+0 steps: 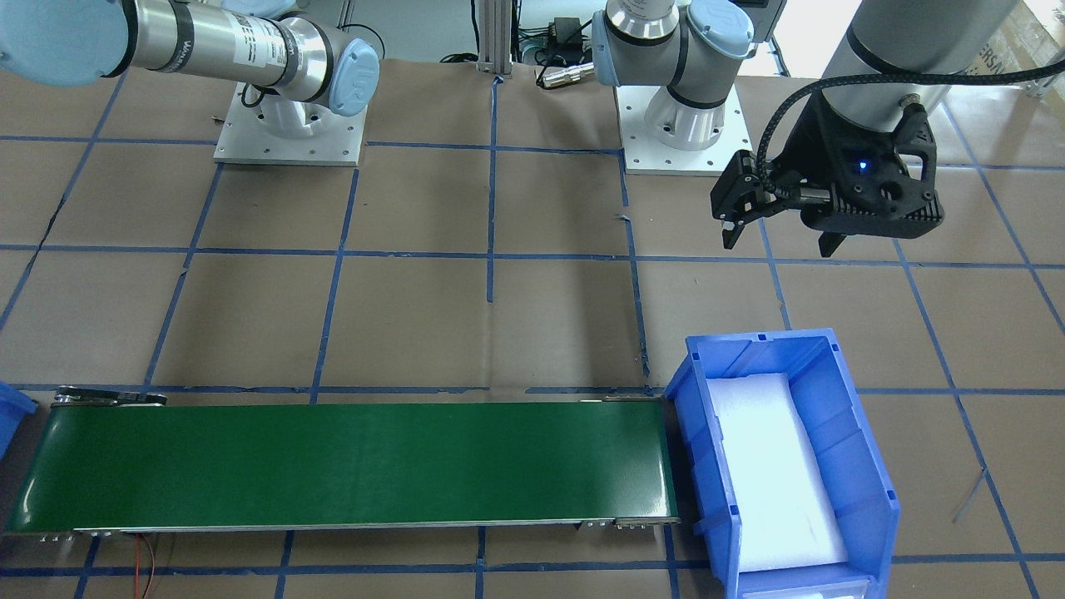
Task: Transport two buttons from left to right
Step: 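Carry the red button into the blue bin and lower it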
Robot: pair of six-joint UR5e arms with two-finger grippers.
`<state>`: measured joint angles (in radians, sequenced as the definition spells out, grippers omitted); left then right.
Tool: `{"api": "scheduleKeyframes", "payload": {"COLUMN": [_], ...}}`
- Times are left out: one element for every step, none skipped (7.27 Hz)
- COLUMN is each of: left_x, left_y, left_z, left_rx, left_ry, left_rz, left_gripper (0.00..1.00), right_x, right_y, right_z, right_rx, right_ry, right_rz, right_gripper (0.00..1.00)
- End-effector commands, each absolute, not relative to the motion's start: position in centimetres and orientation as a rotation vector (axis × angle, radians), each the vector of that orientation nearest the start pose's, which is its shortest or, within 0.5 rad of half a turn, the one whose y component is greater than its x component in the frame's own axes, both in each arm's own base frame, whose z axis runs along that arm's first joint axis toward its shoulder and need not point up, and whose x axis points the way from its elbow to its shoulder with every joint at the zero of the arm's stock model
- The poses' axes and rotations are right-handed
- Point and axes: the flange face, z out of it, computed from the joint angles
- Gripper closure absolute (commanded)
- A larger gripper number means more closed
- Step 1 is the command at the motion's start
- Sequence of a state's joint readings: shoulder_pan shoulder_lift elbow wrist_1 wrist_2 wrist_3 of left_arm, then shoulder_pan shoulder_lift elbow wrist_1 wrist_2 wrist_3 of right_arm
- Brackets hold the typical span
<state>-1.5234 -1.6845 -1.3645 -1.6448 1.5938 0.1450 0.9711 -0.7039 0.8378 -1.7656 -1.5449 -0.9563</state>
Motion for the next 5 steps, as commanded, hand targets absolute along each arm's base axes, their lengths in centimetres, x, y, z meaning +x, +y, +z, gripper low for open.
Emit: {"api": "scheduleKeyframes", "payload": {"left_x": [-10.6,-10.6,-10.7,-10.7,-10.7], "left_y": [-54.4,-54.5,-54.4,-54.5,-54.4], "left_z": [52.6,52.7,52.7,52.6,52.6], "left_rx": [0.148,0.148,0.15,0.15,0.15], "left_ry": [3.112,3.114,3.111,3.114,3.112], "left_rz": [-0.03,-0.033,-0.03,-0.03,-0.027], "left_gripper": [0.0,0.0,0.0,0.0,0.0], "right_x": [-34.9,-34.9,-35.0,-35.1,-35.1], "right_y": [-75.9,-75.9,-76.0,-76.1,-76.2], "right_z": [26.2,26.2,26.0,25.6,25.2], "right_rx": [-0.563,-0.56,-0.56,-0.572,-0.576], "right_ry": [3.096,3.096,3.097,3.094,3.087], "right_rz": [-0.072,-0.072,-0.074,-0.07,-0.068], "right_gripper": [0.92,0.92,0.91,0.77,0.58]}}
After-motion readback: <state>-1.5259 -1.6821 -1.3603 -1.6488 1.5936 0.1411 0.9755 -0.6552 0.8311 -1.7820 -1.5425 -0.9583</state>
